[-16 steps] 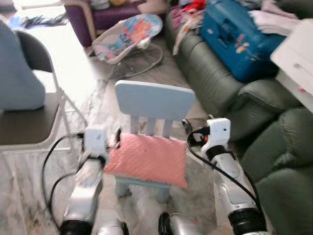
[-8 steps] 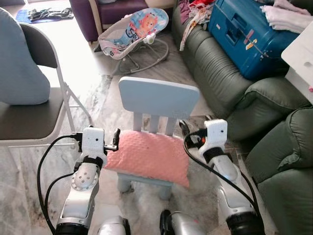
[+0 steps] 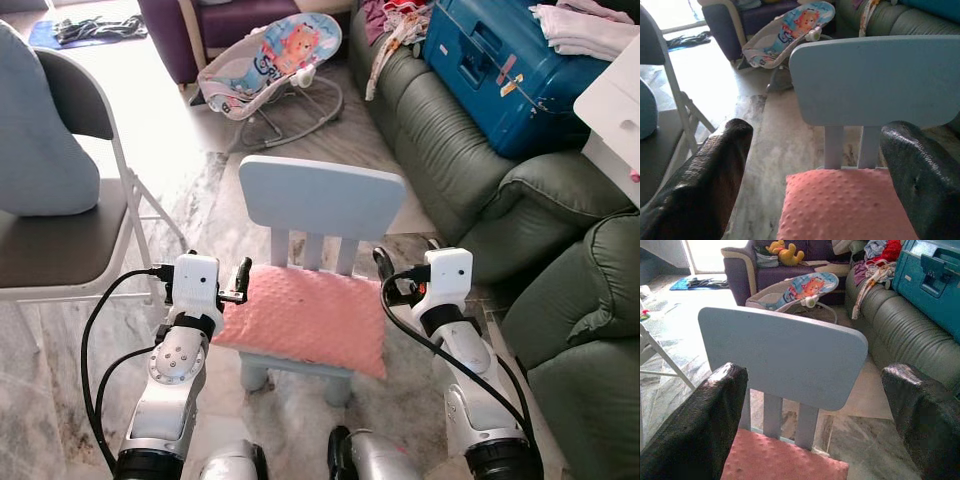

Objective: Move the pillow to the sofa

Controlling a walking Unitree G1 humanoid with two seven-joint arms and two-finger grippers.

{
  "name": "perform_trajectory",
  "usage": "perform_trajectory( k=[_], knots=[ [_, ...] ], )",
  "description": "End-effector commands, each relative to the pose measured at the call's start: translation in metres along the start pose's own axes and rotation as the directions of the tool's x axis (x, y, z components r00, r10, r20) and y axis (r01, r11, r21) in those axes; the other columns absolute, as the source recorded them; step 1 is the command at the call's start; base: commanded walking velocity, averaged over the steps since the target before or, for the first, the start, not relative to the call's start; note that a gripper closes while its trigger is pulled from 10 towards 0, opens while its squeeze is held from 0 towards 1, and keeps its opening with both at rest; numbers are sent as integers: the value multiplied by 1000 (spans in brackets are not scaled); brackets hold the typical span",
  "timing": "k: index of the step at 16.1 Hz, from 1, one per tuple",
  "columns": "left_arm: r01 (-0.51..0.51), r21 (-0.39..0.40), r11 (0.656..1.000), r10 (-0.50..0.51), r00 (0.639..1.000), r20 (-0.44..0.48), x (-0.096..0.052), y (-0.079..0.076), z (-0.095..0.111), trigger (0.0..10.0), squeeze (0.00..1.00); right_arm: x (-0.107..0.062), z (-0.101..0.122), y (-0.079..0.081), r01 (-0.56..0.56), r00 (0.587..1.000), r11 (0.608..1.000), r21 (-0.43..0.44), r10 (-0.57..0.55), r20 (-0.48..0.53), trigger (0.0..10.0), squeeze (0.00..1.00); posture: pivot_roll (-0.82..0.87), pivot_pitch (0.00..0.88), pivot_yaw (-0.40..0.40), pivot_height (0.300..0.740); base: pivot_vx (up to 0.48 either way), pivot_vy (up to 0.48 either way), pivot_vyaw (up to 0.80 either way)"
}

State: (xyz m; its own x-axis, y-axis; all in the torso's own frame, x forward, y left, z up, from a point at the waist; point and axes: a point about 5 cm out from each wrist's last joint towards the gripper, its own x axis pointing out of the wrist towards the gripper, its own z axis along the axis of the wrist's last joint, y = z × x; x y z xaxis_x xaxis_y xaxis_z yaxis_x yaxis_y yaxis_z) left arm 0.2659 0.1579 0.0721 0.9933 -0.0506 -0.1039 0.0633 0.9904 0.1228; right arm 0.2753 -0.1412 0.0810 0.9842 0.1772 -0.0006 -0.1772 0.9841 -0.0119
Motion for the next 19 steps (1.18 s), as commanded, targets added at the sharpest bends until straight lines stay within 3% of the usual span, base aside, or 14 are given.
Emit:
perform_trajectory(
  k=[1,19],
  knots=[
    [-17,6,1000,17,1000,-17,-1,2,-2,10000,0,-1,3,0,-5,1000,1000,5,5,7,10000,0,2,141,-18,740,0,0,0],
    [5,-15,1000,-5,1000,-22,3,-2,0,10000,0,-2,0,-3,2,1000,1000,0,-2,-6,10000,0,-5,145,-17,740,0,0,0]
  ],
)
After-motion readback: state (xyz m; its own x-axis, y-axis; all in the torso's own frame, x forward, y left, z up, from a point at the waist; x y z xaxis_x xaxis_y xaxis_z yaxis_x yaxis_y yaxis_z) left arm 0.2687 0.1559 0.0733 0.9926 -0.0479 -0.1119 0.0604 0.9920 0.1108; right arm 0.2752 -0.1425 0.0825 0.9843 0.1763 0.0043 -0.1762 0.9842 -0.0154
